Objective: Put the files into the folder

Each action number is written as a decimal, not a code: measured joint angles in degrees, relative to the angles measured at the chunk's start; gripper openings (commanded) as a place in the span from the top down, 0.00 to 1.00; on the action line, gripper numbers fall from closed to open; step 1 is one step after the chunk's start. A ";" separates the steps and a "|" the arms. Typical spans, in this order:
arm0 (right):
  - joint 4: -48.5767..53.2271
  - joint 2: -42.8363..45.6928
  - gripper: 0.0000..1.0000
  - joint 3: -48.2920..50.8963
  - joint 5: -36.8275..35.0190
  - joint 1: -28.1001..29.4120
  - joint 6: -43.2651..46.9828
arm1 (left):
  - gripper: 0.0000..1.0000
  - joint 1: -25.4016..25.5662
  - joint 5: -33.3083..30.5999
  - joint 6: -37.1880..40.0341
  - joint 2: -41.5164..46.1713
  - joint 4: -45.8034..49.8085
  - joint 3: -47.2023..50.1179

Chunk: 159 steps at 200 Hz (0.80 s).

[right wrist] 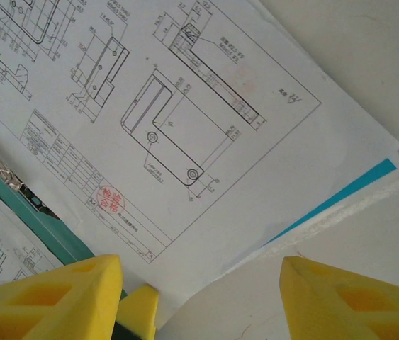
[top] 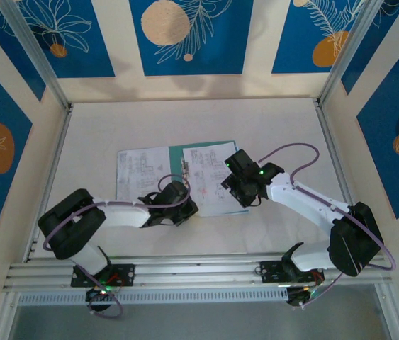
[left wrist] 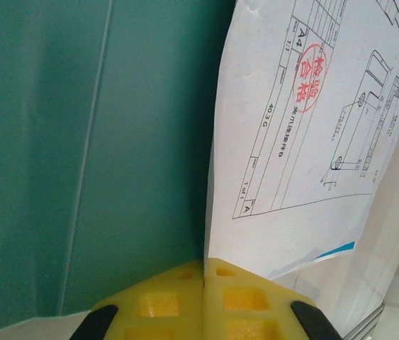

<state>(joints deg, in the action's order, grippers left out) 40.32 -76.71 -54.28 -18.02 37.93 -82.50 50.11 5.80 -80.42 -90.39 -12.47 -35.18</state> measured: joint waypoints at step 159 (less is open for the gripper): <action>-0.90 0.00 0.39 0.76 0.00 -1.07 1.70 | 1.00 -2.08 -0.07 0.00 -0.96 -0.20 -2.56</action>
<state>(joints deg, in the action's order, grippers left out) 39.42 -76.71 -53.52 -18.02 36.86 -80.79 48.03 5.74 -80.42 -91.35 -12.67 -37.74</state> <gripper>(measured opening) 0.614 0.040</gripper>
